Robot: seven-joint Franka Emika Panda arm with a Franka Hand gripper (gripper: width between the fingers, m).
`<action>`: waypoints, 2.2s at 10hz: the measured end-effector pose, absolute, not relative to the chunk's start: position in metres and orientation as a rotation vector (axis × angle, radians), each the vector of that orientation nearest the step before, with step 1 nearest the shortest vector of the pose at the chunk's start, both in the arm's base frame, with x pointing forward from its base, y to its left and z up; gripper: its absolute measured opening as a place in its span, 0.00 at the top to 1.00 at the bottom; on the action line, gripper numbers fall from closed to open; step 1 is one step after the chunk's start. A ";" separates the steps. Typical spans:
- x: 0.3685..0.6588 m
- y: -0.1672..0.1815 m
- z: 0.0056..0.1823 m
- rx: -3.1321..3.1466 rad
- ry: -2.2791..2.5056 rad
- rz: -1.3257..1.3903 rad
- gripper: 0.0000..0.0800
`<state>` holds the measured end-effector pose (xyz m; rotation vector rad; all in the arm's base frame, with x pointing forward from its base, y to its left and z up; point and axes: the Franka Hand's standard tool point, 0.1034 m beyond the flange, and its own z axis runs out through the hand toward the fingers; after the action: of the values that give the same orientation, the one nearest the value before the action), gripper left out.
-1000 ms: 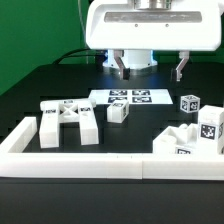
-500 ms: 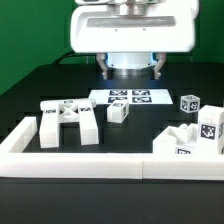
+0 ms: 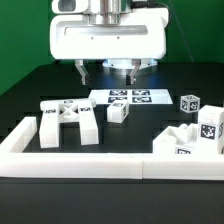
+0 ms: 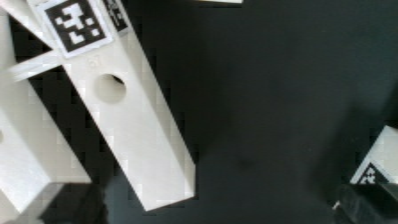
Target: Assemble chair
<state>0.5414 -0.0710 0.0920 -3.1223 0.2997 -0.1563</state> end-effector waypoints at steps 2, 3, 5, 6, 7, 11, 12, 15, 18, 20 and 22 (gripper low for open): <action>0.534 -0.075 0.087 -3.124 0.310 -0.141 0.19; 0.526 -0.074 0.082 -3.125 0.312 -0.114 0.19; 0.514 -0.069 0.075 -3.118 0.302 -0.035 0.19; 0.515 -0.064 0.077 -3.103 0.291 0.044 0.19; 0.517 -0.060 0.080 -3.079 0.284 0.147 0.19; 0.514 -0.056 0.074 -3.003 0.256 0.484 0.19; 0.507 -0.054 0.070 -2.970 0.280 0.605 0.19; 0.499 -0.064 0.061 -2.901 0.368 0.829 0.19; 0.498 -0.064 0.059 -2.884 0.364 0.881 0.19; 0.493 -0.065 0.057 -2.867 0.363 0.921 0.19; 0.494 -0.065 0.056 -2.869 0.363 0.917 0.19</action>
Offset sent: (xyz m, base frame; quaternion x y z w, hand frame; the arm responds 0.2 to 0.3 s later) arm -0.0316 0.0051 -0.0151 0.0034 0.0259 0.0057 0.9996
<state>0.4940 -0.0650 0.0562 -2.8689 0.3633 0.9173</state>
